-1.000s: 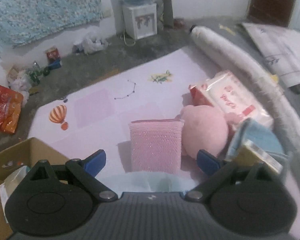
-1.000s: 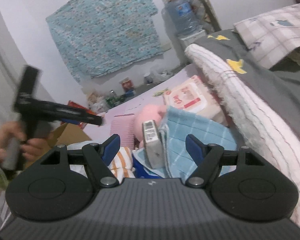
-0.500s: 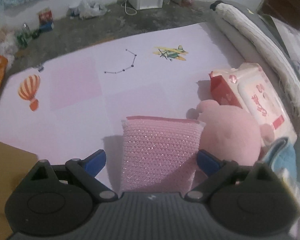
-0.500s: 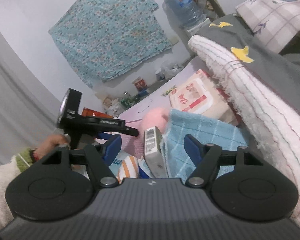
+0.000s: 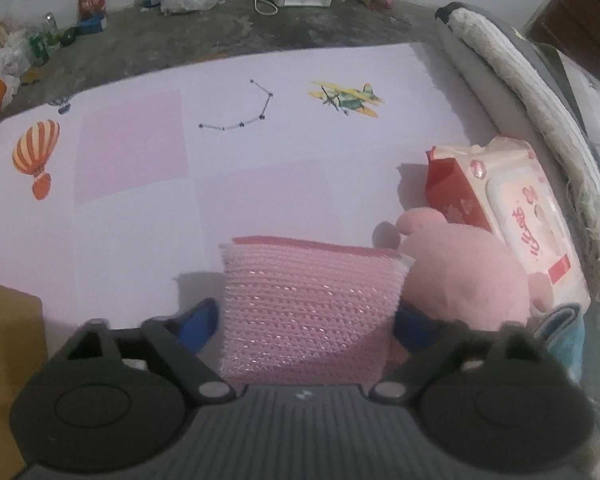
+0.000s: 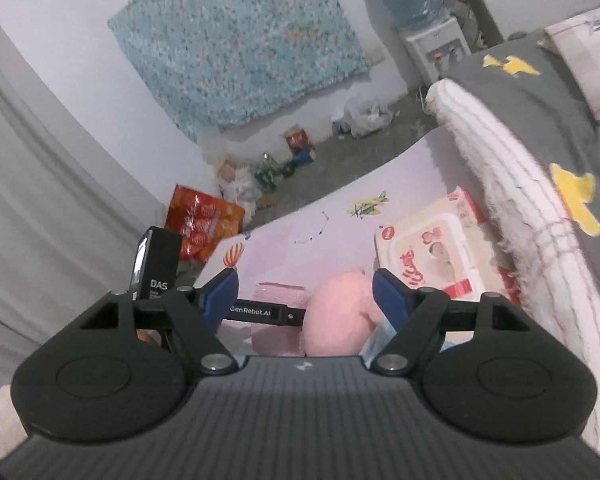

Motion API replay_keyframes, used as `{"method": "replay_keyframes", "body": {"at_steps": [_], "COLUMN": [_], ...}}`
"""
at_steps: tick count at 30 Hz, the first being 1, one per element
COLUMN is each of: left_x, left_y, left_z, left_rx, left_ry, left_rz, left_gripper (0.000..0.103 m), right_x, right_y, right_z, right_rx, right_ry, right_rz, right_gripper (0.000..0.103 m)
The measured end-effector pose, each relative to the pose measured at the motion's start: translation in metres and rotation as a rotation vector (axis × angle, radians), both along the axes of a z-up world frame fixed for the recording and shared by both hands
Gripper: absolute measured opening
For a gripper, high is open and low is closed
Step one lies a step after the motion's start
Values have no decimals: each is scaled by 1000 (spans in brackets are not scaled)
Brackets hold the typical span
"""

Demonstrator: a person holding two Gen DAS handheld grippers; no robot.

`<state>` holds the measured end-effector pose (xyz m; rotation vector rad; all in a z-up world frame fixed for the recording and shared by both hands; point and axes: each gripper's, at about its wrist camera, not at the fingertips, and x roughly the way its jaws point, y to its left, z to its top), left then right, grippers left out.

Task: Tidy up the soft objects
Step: 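Carry the pink pad into the box with the left gripper while the right grasps the pink pig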

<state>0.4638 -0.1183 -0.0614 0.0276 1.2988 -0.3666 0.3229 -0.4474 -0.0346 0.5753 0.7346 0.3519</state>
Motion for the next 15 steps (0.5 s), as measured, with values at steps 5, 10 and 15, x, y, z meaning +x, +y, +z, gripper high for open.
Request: {"method": "replay_keyframes", "body": {"at_steps": [5,10,15], "left_x": [-2,-5,-4], "left_y": [4,25,54], "left_z": [5,34,60], "left_rx": [-28,-128,-183], "left_ry": [-16,-83,-128], "left_rz": [28,87,177], "left_gripper": [82,82,82], "right_x": [31,62,91], "right_y": [23,49,66], "right_z": [-6,-10,-28], "right_rx": [-93,-238,-288], "right_ry": [76,137,235], "right_rz": [41,149,235], "right_gripper": [74,85,87]}}
